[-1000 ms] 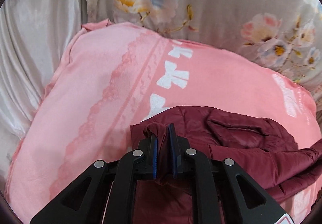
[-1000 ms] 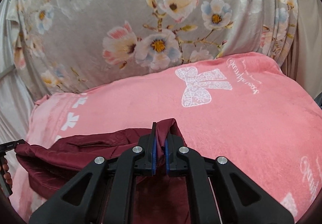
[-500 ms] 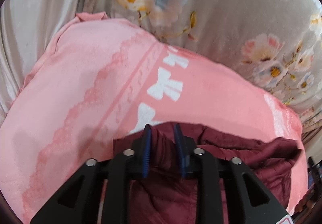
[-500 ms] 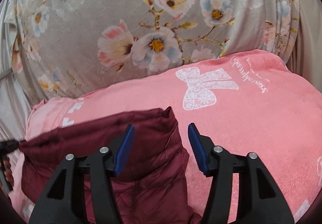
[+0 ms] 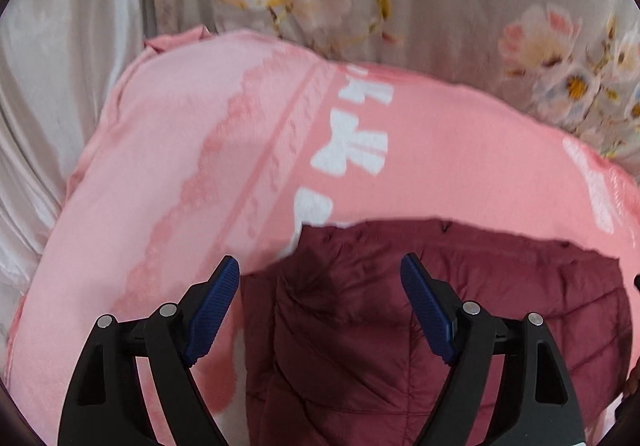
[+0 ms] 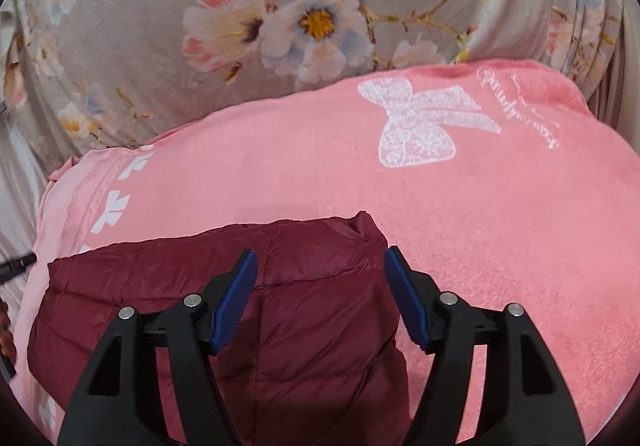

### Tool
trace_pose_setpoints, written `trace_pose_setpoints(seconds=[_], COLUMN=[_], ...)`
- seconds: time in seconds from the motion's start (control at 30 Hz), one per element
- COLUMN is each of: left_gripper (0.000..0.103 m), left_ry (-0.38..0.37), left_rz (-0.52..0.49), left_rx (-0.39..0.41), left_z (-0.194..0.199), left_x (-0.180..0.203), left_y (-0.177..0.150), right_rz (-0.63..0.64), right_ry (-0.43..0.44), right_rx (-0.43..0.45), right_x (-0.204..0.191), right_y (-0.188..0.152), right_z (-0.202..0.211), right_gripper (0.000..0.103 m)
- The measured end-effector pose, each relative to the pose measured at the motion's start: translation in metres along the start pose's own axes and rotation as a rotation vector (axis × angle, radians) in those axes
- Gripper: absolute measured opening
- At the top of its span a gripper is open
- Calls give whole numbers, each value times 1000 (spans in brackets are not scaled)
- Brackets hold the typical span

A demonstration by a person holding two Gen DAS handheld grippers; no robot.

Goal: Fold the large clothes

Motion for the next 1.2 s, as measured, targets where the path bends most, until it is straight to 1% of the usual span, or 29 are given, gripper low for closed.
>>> trace_pose_setpoints(seconds=[0.07,0.1,0.17,0.2,0.23,0.27,0.3,0.33,0.37,0.47,0.53,0.57,0.7,0.8,0.9,1.03,1.2], left_gripper=[78,78,72,70,64,53,47,33,18,10,9,8,9,9,9,11,12], left_ry=[-1,-15,-77,-85,-90,-99,-98,-101,-100,-82,-53,-33,50,75,108,117,122], left_rz=[5,13,57,74,87,95,97,97,98,102,86,73,13,-8,-22,-19,-15], left_rx=[-42,-65,-105,-109,-107,-103,-103,-101,-98,-80,-71,-67,-56,-37,-9,-8,-6], left_z=[-14,-21,-36,-39,-42,-44,-46,-47,-48,-51,-56,-59,-79,-88,-93,-95,-96], left_x=[-2,-3,-8,-11,-12,-14,-14,-14,-13,-12,-8,-5,5,8,12,12,13], left_y=[-8,-10,-14,-14,-14,-13,-11,-8,-6,3,7,7,2,-4,-8,-8,-8], right_rz=[-35,-50,-89,-99,-100,-97,-90,-77,-65,-22,-12,-5,14,-22,-27,-59,-56], right_ry=[13,17,29,32,37,45,52,44,33,-17,-45,-58,-115,-102,-105,-76,-81], right_rx=[-39,-53,-87,-102,-115,-125,-133,-130,-115,-22,6,3,-49,-82,-96,-106,-109], right_x=[4,7,11,12,12,11,8,5,2,-6,-9,-9,-5,3,4,10,9], right_y=[2,3,3,3,3,3,3,4,7,16,21,22,11,4,2,0,0], right_z=[-15,-21,-36,-43,-48,-52,-55,-56,-54,-42,-41,-45,-75,-88,-93,-97,-99], right_gripper=[64,64,63,55,42,33,12,2,0,0,0,0,0,0,0,0,0])
Point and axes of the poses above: each gripper's, at about its wrist camera, not at the fingertips, and z roughly against the way its jaws point, x to its right, y to its top, the point moved 1 cm from there along -z, roughly the way its jaws point, and after that the axes turned 4 degrees about -y, right-handed, at the moved point
